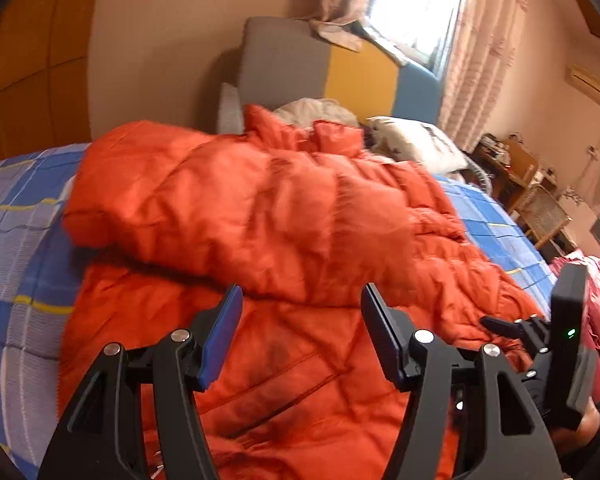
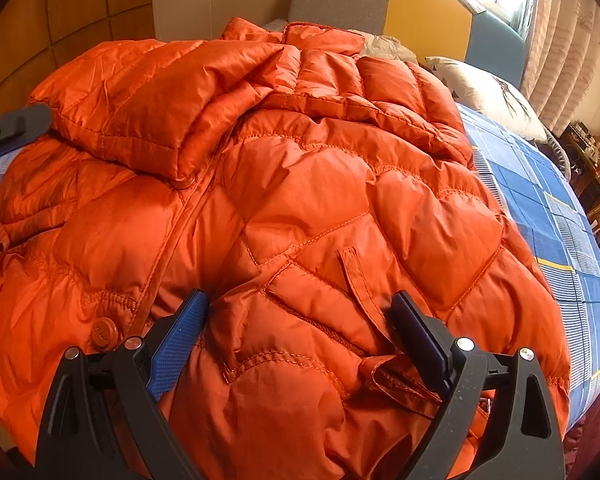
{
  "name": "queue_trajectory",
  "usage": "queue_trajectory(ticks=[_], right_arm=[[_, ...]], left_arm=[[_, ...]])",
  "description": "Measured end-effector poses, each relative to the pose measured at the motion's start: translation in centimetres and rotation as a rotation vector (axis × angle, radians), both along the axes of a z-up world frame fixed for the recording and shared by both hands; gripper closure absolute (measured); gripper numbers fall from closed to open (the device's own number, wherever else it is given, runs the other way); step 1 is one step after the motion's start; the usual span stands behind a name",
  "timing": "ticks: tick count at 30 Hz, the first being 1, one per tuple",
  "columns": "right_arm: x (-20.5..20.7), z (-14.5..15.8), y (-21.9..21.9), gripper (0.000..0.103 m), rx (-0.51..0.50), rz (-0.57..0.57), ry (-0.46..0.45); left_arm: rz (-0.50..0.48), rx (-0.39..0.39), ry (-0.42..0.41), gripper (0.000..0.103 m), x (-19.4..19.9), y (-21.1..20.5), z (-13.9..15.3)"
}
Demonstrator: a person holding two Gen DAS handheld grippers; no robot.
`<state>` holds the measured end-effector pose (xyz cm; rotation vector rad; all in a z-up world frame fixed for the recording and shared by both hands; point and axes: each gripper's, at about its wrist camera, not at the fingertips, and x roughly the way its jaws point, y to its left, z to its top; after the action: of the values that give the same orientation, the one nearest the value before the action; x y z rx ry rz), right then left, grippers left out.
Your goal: Fold large clothes
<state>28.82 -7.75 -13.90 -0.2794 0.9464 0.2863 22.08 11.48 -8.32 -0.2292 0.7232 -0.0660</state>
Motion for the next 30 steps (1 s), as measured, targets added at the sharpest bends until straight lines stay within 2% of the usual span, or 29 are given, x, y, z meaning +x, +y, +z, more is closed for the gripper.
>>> queue_trajectory(ticks=[3,7,11,16,21,26,30], right_arm=[[0.0,0.0,0.0,0.011,-0.004,0.0,0.0],[-0.1,0.4,0.1,0.013,-0.014,-0.007,-0.004],[-0.1,1.6,0.4,0.031,0.01,-0.021,-0.023],[1.4,3.7,0.6,0.034,0.132,-0.061,-0.032],[3.9,4.7,2.4,0.034,0.276,-0.075,0.028],[6.5,4.0,4.5,0.034,0.374,-0.081,0.114],[7.2,3.4,6.5,0.085,0.377,-0.039,0.129]], left_arm=[[0.043,0.026,0.035,0.043,-0.3,1.1,-0.9],[0.1,0.1,0.103,0.043,-0.3,2.4,-2.3],[0.134,0.133,0.127,0.043,-0.6,3.9,-2.8],[0.153,0.122,0.117,0.043,0.0,4.8,-2.9],[0.155,0.121,0.119,0.043,1.2,5.0,-3.1],[0.15,0.117,0.121,0.043,1.8,5.1,-3.0],[0.154,0.109,0.119,0.043,2.4,5.4,-2.9]])
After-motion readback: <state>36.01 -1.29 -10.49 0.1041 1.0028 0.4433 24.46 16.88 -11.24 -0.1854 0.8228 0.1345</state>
